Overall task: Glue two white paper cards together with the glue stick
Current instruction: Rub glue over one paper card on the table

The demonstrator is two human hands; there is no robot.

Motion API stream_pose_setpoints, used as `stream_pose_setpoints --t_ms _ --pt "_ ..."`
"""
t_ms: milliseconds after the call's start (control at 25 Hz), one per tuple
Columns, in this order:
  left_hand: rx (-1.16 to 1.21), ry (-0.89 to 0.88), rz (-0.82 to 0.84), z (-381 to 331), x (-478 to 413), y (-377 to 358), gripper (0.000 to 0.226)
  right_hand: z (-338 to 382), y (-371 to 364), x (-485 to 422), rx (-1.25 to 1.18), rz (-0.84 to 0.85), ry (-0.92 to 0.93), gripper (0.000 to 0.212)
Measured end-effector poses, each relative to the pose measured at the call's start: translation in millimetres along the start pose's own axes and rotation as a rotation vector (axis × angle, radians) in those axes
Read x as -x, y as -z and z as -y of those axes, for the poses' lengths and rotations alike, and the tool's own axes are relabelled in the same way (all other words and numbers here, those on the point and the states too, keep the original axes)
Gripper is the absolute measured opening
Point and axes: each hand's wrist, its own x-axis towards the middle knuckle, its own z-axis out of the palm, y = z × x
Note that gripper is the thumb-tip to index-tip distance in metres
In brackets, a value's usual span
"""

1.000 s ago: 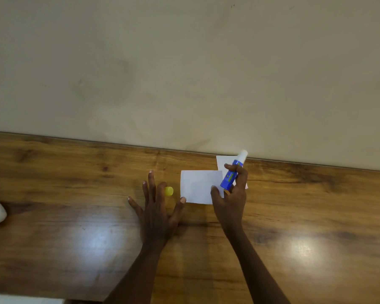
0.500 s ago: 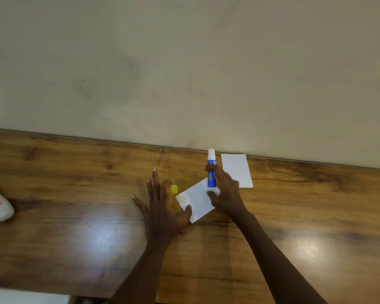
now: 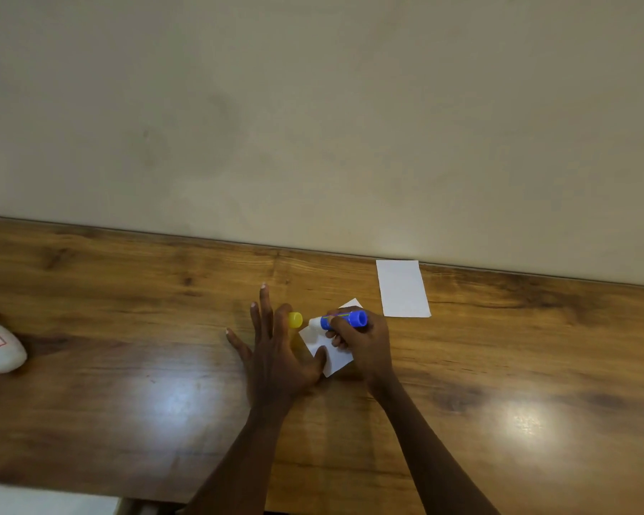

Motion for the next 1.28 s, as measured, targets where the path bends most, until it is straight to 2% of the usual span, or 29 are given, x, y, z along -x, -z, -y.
stream_pose_setpoints --t_ms 120,280,320,520,800,1120,1200,1280 --pt "0.018 -0.005 -0.012 1 0 -1 0.077 3 -4 -2 0.162 0.102 0.071 0.009" --pt "0.035 0.002 -0.003 1 1 -2 0.079 6 -5 -3 0.293 0.204 0.139 0.028" --pt "0.033 0.003 -0.004 1 1 -2 0.079 6 -3 -3 0.310 0.205 0.154 0.028" --pt "0.009 0.010 0.003 -1 0 0 0.077 3 16 -13 0.364 0.070 0.187 0.014" --pt "-0.004 0.010 0.006 -2 0 1 0.075 0 35 -29 0.383 -0.107 0.125 0.017" --pt "0.004 0.007 0.014 -2 0 0 0.074 -3 38 -34 0.456 -0.202 0.175 0.021" --pt "-0.007 0.004 0.009 -1 1 0 0.075 -3 38 -33 0.409 -0.206 0.177 0.022" --pt "-0.024 0.000 0.008 -1 1 0 0.076 -4 39 -28 0.190 -0.257 0.151 0.024"
